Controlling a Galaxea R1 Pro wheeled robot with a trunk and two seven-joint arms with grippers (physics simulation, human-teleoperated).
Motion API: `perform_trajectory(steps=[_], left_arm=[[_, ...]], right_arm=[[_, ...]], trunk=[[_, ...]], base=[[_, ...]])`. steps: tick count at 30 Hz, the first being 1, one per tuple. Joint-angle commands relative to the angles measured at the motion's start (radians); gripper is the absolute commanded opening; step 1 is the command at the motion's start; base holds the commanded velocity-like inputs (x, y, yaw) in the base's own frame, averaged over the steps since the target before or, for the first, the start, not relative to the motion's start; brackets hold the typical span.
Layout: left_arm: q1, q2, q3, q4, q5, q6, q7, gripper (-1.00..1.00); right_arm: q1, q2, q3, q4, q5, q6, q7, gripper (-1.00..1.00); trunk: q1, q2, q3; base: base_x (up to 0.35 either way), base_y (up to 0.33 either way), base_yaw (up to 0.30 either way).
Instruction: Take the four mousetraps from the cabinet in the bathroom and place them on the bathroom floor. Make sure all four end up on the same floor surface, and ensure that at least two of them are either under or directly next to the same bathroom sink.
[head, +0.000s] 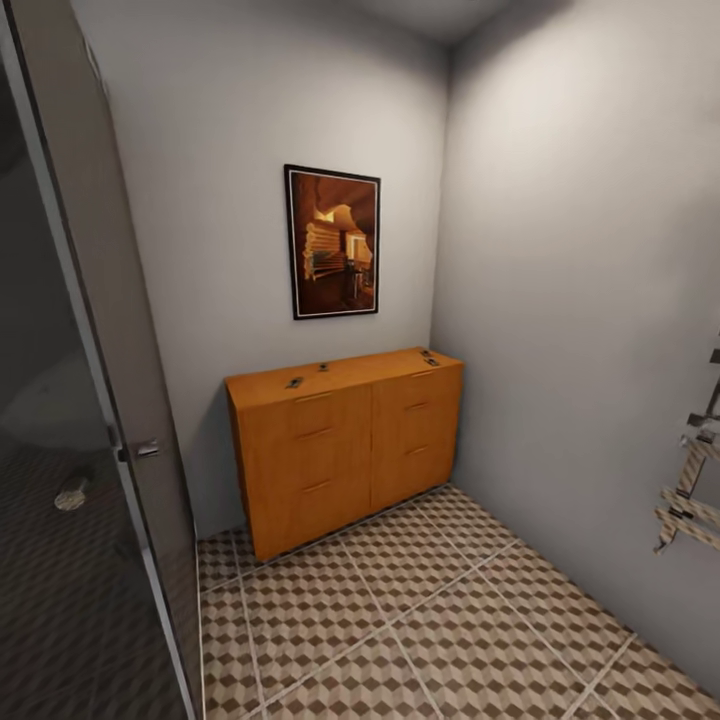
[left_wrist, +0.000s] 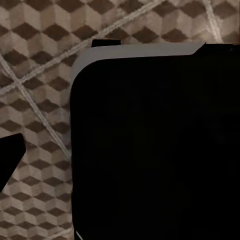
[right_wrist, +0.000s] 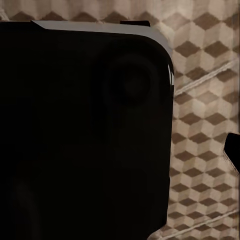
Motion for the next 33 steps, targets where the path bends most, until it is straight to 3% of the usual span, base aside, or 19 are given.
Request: perform_trajectory(steps=[1,17,33], left_arm=[[0.000,0.000,0.001,0.000,0.003,-0.001,0.000,1.00],[0.000,0.003,0.000,0.000,0.046,-0.001,0.000,1.00],[0.000,0.003,-0.001,0.000,0.055,0.001,0.000,1.00]], right_arm=[[0.000,0.000,-0.001,0.000,-0.001,0.000,0.000,1.00],[0.000,0.000,-0.001,0.000,-0.001,0.001,-0.001,1.00],[0.000,0.000,0.000,0.000,-0.001,0.001,-0.001,1.00]], trunk=[[0.000,0.000,-0.001],[0.000,0.000,-0.001],[0.000,0.000,-0.001]], base=[[0.245,-0.106,-0.003],[0.277,-0.124,-0.001],[0.293,-0.123,0.000]])
